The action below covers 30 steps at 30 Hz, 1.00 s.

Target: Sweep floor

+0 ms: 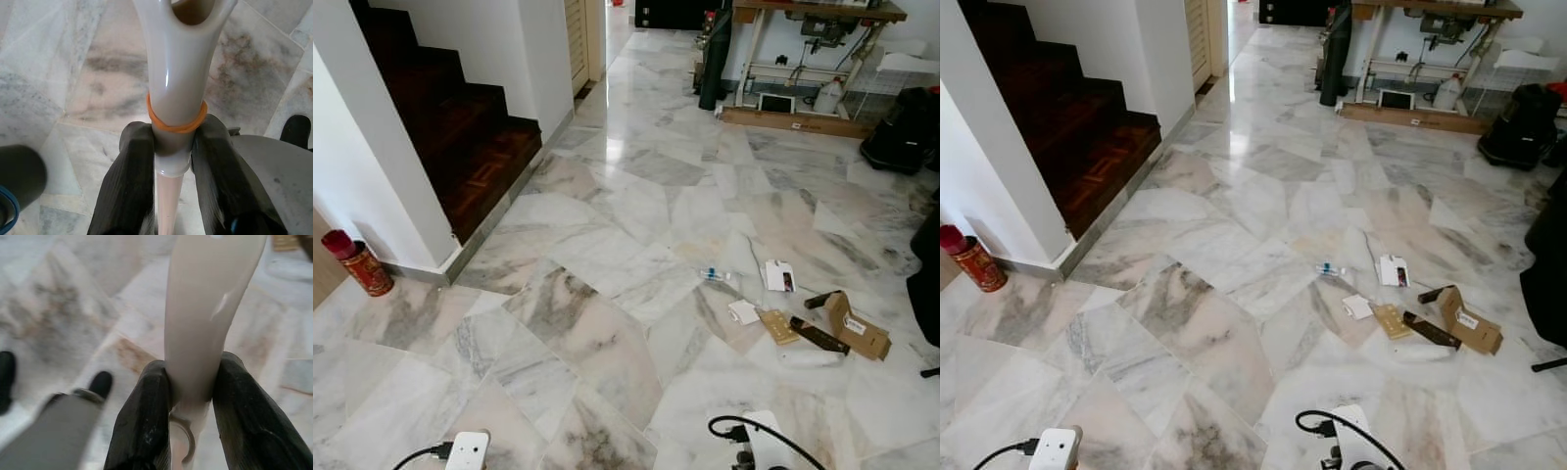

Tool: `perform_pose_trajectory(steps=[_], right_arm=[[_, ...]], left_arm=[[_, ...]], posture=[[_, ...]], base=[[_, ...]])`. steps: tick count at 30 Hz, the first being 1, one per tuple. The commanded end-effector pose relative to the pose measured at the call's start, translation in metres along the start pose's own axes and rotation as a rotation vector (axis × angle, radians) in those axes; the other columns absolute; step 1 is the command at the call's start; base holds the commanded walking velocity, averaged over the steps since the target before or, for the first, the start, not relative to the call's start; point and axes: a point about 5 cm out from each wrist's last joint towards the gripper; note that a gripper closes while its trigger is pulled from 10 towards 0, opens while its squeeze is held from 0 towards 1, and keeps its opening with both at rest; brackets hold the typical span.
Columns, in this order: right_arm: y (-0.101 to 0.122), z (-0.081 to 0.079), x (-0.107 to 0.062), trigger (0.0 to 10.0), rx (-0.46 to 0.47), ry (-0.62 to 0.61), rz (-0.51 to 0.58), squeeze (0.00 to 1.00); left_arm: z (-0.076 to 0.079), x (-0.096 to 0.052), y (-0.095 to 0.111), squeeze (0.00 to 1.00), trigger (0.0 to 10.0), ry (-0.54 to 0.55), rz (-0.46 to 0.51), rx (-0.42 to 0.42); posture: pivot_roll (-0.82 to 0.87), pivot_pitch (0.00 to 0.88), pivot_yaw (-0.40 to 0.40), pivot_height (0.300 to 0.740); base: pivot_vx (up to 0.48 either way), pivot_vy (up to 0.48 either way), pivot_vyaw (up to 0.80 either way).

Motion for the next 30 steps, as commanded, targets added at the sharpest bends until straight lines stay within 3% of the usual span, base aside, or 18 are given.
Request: perform_pose_trajectory(steps=[1,6,12,16,21,24,27,30], right_arm=[[-0.004,0.007,-0.002,10.0,0.02,-0.014,0.007,0.0],[0.006,0.014,-0.001,10.0,0.215,-0.08,0.045,0.0],[0.031,-0.002,0.005,10.0,0.288,-0.067,0.091,0.0],[0.035,-0.01,0.006,10.0,0.282,-0.055,0.1,0.0],[0.028,-0.01,0.005,10.0,0.285,-0.062,0.086,0.0],[0.024,-0.008,0.005,10.0,0.282,-0.081,0.075,0.0],[0.024,0.006,0.003,10.0,0.223,-0.164,0.084,0.0],[0.042,0.035,0.0,10.0,0.101,-0.324,0.143,0.0]], left_arm=[[-0.004,-0.002,-0.009,0.0,10.0,0.003,-0.021,0.005],[-0.017,-0.006,-0.014,0.0,10.0,0.016,-0.001,-0.018],[-0.025,-0.008,-0.012,0.0,10.0,0.026,0.028,-0.035],[-0.022,-0.006,-0.003,0.0,10.0,0.026,0.06,-0.069],[0.005,0.002,0.015,0.0,10.0,-0.003,0.096,-0.088],[0.01,0.002,0.016,0.0,10.0,-0.002,0.104,-0.087],[0.007,0.002,0.022,0.0,10.0,0.026,0.142,-0.087],[-0.007,0.001,0.04,0.0,10.0,0.07,0.236,-0.029]], posture=[[0.0,0.0,-0.05,0.74],[-0.01,0.0,-0.046,0.74],[0.01,0.0,-0.052,0.74],[0.02,0.0,-0.054,0.74],[0.01,0.0,-0.052,0.74],[0.01,0.0,-0.049,0.74],[0.01,0.0,-0.051,0.74],[0.02,0.0,-0.052,0.74]], base=[[0.0,0.0,0.0],[0.0,0.0,0.0],[0.0,0.0,0.0],[0.0,0.0,0.0],[0.0,0.0,0.0],[0.0,0.0,0.0],[0.0,0.0,0.0],[0.0,0.0,0.0]])
Point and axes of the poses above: a point about 5 cm out from each wrist's last joint towards the gripper, its own x axis pointing out of the wrist towards the gripper, its own y axis along the axis of the wrist's last joint, z = x × y, and after that the axes turned 10 degrees about -x, right-handed
